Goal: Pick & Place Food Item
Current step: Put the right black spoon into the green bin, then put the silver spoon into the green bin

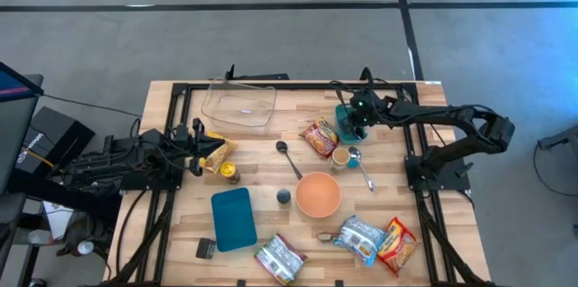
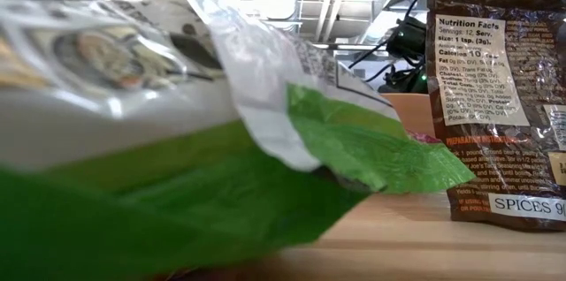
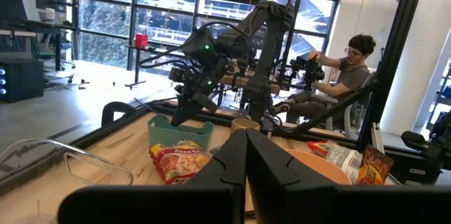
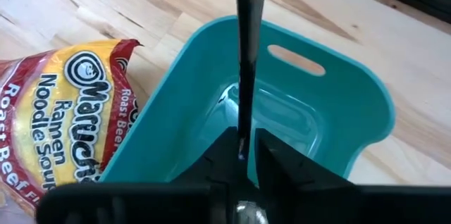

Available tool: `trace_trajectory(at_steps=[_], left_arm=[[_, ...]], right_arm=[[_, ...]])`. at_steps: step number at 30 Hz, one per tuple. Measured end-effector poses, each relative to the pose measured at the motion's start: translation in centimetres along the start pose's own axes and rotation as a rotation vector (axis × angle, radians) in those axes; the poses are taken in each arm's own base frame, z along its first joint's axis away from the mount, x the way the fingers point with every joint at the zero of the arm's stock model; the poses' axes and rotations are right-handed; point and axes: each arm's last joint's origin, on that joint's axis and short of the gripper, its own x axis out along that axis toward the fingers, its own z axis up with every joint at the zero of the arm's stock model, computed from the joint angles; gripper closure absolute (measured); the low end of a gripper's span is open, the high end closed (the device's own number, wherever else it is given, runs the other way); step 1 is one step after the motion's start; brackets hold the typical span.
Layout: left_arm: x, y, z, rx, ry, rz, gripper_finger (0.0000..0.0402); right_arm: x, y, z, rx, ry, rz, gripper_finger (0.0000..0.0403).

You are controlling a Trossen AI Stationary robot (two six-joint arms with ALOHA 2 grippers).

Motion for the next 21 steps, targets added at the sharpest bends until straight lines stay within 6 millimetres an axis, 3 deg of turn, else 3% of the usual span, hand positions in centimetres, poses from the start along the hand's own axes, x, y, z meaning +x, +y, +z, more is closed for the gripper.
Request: trace_trajectory(at_steps=[21], left_arm=[[0.00, 0.00, 0.00, 0.000, 0.000, 0.000, 0.0401]], right_arm=[[-0.48, 0.24, 0.82, 0.002, -0.015, 0.006, 0.0348]])
